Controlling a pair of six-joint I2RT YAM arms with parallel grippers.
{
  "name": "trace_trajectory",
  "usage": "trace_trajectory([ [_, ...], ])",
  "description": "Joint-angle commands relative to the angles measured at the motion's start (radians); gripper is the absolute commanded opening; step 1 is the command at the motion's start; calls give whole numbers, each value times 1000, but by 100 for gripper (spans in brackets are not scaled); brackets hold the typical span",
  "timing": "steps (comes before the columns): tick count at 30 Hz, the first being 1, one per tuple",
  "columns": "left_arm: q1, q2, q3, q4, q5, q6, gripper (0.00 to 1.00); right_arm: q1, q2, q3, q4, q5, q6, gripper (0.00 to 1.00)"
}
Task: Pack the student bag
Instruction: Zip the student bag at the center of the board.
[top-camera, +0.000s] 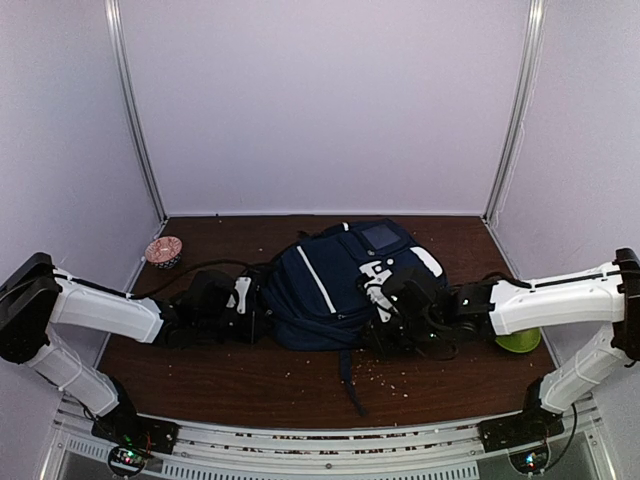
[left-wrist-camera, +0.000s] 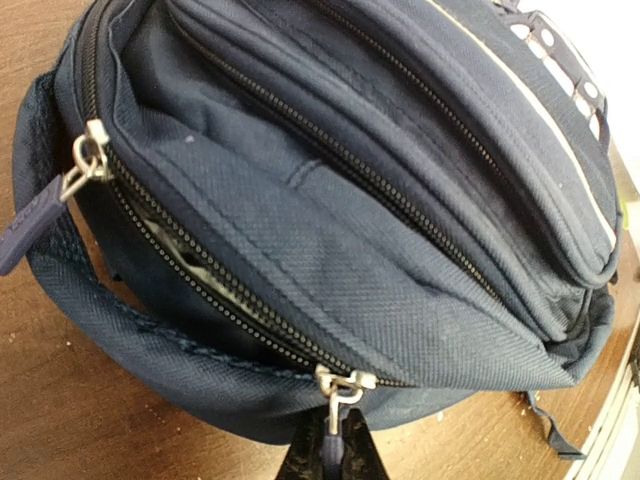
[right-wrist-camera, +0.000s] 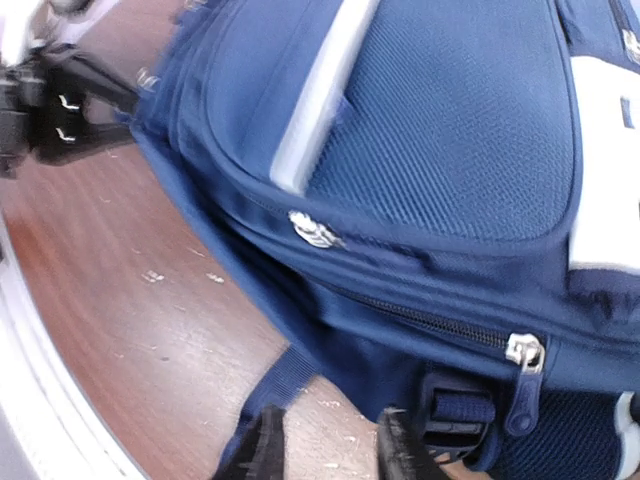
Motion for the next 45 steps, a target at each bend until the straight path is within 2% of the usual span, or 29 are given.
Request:
trace_trajectory([
  [1, -20, -6, -4, -1, 6, 30, 0, 5, -60, 96, -15, -57, 24, 36],
  [4, -28, -5, -18, 11, 6, 18, 0, 7, -46, 148, 4, -94, 36, 39],
  [9, -38, -18, -51, 44, -2, -8, 0, 29, 40, 226, 56, -109, 45, 39],
  [15, -62, -43, -97, 59, -33, -36, 0, 92, 136, 284, 101, -38, 40, 39],
  [24, -68, -137, -181, 53, -59, -61, 0, 100, 250, 343, 134, -12, 34, 44],
  [38, -71, -185, -237, 35, -80, -85, 0, 178, 518, 647, -49, 9, -116, 44],
  [45, -71, -206, -236, 20, -86, -86, 0, 174, 557, 632, -63, 188, -114, 45],
])
